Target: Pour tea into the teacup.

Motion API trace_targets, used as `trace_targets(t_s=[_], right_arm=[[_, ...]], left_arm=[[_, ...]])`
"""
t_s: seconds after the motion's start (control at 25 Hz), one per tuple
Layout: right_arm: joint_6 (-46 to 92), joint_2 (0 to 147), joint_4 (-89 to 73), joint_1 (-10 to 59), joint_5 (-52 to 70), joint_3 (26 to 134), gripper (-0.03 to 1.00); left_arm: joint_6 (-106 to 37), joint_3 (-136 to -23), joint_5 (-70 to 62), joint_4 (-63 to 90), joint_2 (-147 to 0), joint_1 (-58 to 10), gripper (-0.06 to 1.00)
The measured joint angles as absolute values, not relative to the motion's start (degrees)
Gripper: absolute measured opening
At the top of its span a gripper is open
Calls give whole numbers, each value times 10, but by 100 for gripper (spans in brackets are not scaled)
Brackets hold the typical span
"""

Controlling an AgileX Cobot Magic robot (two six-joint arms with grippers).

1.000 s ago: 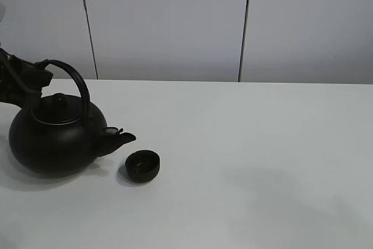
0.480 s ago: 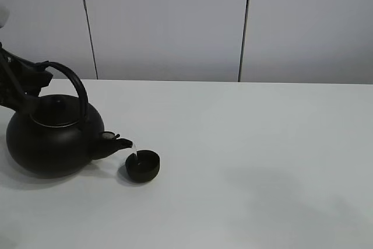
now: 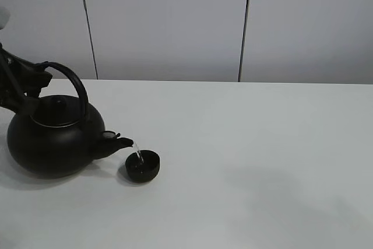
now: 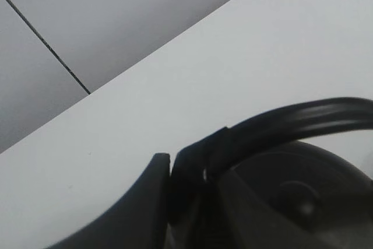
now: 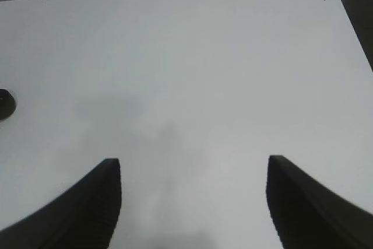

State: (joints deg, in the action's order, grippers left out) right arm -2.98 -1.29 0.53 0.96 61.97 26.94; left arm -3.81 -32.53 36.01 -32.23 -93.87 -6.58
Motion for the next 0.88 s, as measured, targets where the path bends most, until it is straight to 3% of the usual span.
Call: trace_targets(t_s=[0.28, 0.88], right_arm=[[-30, -13, 5, 10, 620, 269, 49], [-30, -13, 5, 10, 620, 269, 49]], left_arm=[[-32, -325, 360, -322, -939, -66, 14], [176, -323, 380, -327, -937, -53, 14]])
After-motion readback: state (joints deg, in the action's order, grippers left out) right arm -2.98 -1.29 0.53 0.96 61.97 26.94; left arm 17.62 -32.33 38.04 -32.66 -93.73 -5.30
